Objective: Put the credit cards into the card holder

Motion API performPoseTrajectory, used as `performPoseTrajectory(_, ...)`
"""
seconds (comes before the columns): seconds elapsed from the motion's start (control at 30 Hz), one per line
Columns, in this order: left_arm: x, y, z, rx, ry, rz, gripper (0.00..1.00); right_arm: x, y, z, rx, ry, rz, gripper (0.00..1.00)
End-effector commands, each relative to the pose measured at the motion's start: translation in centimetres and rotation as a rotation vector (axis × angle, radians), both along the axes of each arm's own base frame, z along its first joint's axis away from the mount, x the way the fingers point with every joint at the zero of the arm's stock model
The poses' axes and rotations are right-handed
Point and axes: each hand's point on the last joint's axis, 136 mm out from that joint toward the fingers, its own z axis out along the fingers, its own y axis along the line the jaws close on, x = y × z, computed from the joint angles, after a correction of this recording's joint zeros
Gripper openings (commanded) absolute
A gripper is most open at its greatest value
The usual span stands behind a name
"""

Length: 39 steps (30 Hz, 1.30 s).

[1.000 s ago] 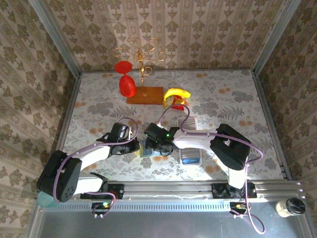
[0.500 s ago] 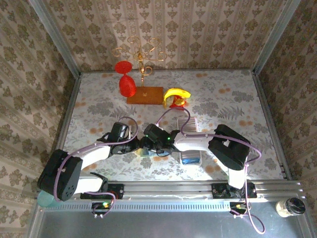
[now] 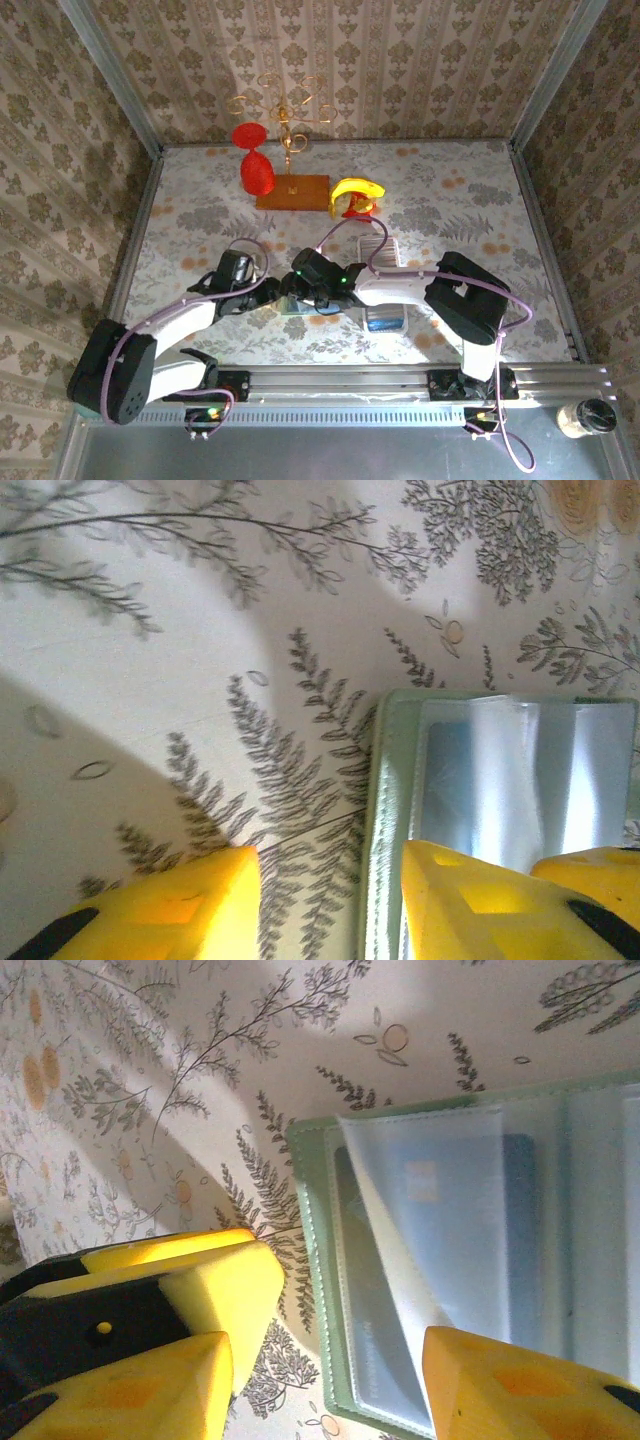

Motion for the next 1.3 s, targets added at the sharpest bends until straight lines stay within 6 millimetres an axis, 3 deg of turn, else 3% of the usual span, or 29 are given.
performPoseTrajectory(0.0, -1.0, 0.7, 0.5, 0.026, -0.007, -0.008, 0.43, -0.3, -0.6, -1.8, -0.038, 0.021, -0.018, 0.53)
performPoseTrajectory(0.1, -1.1, 2.8, 0.7, 0.117, -0.027, 0.056, 0.38, -0.2, -0.4, -1.7, -0.028, 0.016, -0.017, 0.54)
performPoseTrajectory(0.2, -1.0, 5.0, 1.5, 0.210, -0.056, 0.125, 0.27, 0.0, 0.1, -1.4, -0.006, 0.010, -0.013, 0.54)
performPoseTrajectory(0.37, -1.5, 8.8, 2.8, 0.318, -0.090, 0.291, 0.27, 0.8, 2.2, 0.1, 0.067, -0.023, 0.014, 0.55)
performPoseTrajectory(0.5, -1.8, 10.3, 3.4, 0.296, -0.100, 0.404, 0.25, 1.5, 4.7, 2.7, 0.121, -0.085, 0.060, 0.55)
performPoseTrajectory(0.63, -2.0, 10.3, 4.1, 0.268, -0.113, 0.411, 0.27, 2.2, 7.2, 5.8, 0.217, -0.142, 0.105, 0.56)
performPoseTrajectory(0.8, -2.2, 10.3, 3.9, 0.277, -0.090, 0.393, 0.34, 3.1, 8.0, 8.7, 0.247, -0.204, 0.125, 0.57)
performPoseTrajectory(0.9, -2.0, 10.0, 3.9, 0.256, -0.072, 0.371, 0.37, 3.5, 6.9, 9.7, 0.217, -0.244, 0.118, 0.57)
performPoseTrajectory(1.0, -1.3, 9.0, 4.4, 0.198, -0.074, 0.318, 0.41, 3.9, 4.4, 10.9, 0.130, -0.318, 0.150, 0.57)
performPoseTrajectory(1.17, 0.5, 5.5, 5.6, 0.051, -0.099, 0.161, 0.51, 3.9, -2.2, 13.8, -0.046, -0.508, 0.301, 0.60)
performPoseTrajectory(1.27, 1.2, 3.5, 5.8, -0.003, -0.089, 0.067, 0.55, 2.5, -5.9, 15.9, -0.163, -0.696, 0.463, 0.63)
